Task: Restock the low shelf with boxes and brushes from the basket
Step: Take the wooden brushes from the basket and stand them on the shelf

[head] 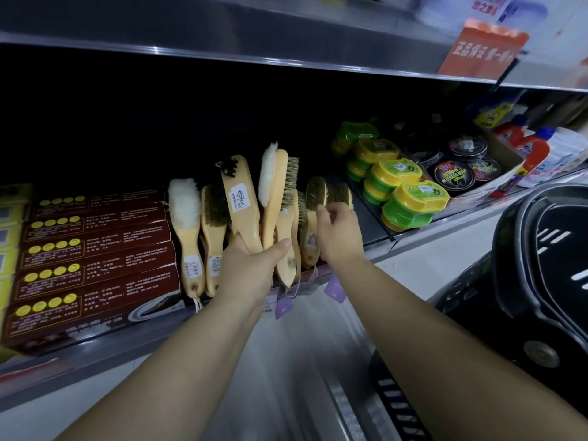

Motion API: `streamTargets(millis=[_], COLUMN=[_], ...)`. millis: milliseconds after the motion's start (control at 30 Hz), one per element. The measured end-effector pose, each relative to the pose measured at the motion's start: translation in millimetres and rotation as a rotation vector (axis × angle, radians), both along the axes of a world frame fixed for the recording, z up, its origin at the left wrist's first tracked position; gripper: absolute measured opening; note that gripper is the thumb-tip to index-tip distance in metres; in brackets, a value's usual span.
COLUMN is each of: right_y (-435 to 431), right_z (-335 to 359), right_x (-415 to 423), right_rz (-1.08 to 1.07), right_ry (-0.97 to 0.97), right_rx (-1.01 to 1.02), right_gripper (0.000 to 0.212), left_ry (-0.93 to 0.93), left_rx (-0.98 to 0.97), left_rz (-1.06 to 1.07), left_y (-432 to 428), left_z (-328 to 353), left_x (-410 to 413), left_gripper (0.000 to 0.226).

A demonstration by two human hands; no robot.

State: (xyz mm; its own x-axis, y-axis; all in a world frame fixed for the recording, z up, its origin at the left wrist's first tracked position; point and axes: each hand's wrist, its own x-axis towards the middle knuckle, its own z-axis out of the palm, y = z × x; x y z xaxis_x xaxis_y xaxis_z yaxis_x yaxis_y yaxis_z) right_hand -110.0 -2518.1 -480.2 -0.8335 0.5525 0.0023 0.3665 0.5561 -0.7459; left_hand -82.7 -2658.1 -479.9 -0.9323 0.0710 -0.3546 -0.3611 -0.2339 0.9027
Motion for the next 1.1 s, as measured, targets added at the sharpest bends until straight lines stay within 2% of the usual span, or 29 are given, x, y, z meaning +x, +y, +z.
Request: streamTargets(millis=[67, 167, 267, 333, 433, 600, 700, 767, 867, 1000, 1100], right_y=[-8.6, -18.3, -14.2, -6.7, 9.8, 37.7, 50.7, 57.2, 57.2, 53.7, 55.4], right_z=[12.4, 23.4, 25.8, 27.7, 28.4, 17.8, 6.9, 0.6, -7.6, -18.3, -21.5], right_x=[2.6, 8.0, 9.2, 8.4, 7.2, 8.2, 5.6, 1.8, -3.8, -12.1, -15.5], right_rz=[0.113, 0.313, 0.380, 0.396, 0.279, 0.086, -0.071, -0.137, -0.107, -0.042, -0.055], right_ry=[0.083, 0.000, -0.001, -0.007, 0.027, 0.042, 0.029, -0.023, -0.097, -0.152, -0.179], right_rx=[-0.243, -0.593, -0.740, -0.814, -0.911, -0.828, -0.599, -0.419, -0.278, -0.165, -0.148], right_gripper=[0.034, 0.024, 0.005, 0.011, 0.016, 0.016, 0.014, 0.022, 0.026, 0.007, 0.014], left_ry=[0.011, 0.004, -0.013, -0.044, -0.090, -0.081, -0.066, -0.024, 0.029, 0.059, 0.064], left_rx=[0.011, 0.088, 0.148, 0.175, 0.236, 0.159, 0.143, 0.095, 0.029, 0.000, 0.000], left_rz=[0.004, -0.007, -0.032, -0.043, -0.048, -0.048, -0.041, -0.047, -0.060, -0.064, -0.063], left_y=[0.7, -0.5, -2.5, -1.6, 0.9, -0.7, -1.2, 0.1, 2.8, 6.4, 9.6], left_z=[3.2, 7.9, 9.8, 10.7, 11.6, 4.0, 0.6, -1.9, -4.7, -7.7, -8.3], left_x=[-1.1, -5.9, -11.9, -13.2, -14.3, -16.5, -17.3, -16.7, -14.5, -11.7, -10.0], left_gripper=[0.030, 0.026, 0.021, 0.017, 0.014, 0.021, 0.018, 0.025, 0.033, 0.017, 0.016])
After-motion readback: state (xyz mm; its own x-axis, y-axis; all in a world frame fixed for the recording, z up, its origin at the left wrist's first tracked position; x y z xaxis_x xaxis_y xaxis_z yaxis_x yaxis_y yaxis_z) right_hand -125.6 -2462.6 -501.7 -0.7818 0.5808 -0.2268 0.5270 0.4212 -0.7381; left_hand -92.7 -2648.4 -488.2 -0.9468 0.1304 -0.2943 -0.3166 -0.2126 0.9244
